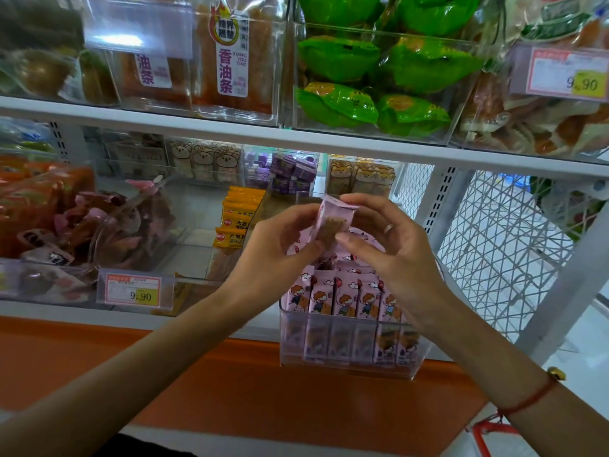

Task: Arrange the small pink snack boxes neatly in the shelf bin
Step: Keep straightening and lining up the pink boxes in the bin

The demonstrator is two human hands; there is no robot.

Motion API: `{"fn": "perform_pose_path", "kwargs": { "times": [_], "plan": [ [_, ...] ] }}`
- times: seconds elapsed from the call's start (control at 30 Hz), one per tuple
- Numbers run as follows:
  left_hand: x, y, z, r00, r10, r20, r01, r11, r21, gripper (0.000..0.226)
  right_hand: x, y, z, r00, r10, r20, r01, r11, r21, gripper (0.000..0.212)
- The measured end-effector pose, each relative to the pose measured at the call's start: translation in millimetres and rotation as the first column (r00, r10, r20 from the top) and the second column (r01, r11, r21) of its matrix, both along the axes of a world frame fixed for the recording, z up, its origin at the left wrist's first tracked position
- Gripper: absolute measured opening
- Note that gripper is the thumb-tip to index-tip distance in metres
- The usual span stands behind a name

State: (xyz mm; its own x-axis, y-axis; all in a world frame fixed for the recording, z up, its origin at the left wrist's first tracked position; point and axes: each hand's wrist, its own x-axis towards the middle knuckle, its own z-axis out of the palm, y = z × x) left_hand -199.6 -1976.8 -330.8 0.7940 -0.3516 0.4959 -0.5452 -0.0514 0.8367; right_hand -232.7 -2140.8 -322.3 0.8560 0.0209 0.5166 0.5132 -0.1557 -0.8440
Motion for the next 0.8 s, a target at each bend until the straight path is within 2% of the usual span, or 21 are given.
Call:
{"fn": "perform_pose_path", "kwargs": {
  "times": [0.23, 0.4, 0.47, 0.57, 0.6, 0.73, 0.8],
  "plan": [
    [-2, -2, -1, 0.999, -0.045, -0.024, 0.045, 0.999, 0.008, 0.037, -2, 6, 2, 0.986, -0.097, 0.139, 0.110, 0.990, -0.086, 0.039],
    [0, -1, -2, 0.994, -0.082, -0.076, 0.083, 0.996, 0.013, 0.035, -3, 4, 2, 0.986, -0.103, 0.132, 0.116, 0.988, -0.099, 0.041],
    [1, 0, -2, 0.991, -0.081, -0.111, 0.080, 0.997, -0.014, 0.036, -2, 1, 2, 0.991, -0.091, 0.097, 0.103, 0.987, -0.121, 0.050],
    [3, 2, -1, 0.978, -0.030, -0.206, 0.004, 0.992, -0.127, 0.033, 0, -1, -2, 0.997, -0.071, 0.004, 0.070, 0.980, -0.184, 0.077],
    [3, 2, 0, 0.970, -0.018, -0.244, -0.024, 0.986, -0.166, 0.032, 0, 0, -3, 0.998, -0.066, -0.013, 0.062, 0.979, -0.196, 0.076],
    [1, 0, 3, 0.958, 0.036, -0.284, -0.088, 0.981, -0.172, 0.052, 2, 3, -8, 0.998, -0.063, -0.008, 0.061, 0.987, -0.146, 0.036],
    [1, 2, 3, 0.959, 0.037, -0.281, -0.094, 0.977, -0.194, 0.066, 3, 1, -8, 0.997, -0.061, -0.049, 0.056, 0.993, -0.101, 0.028]
  ]
}}
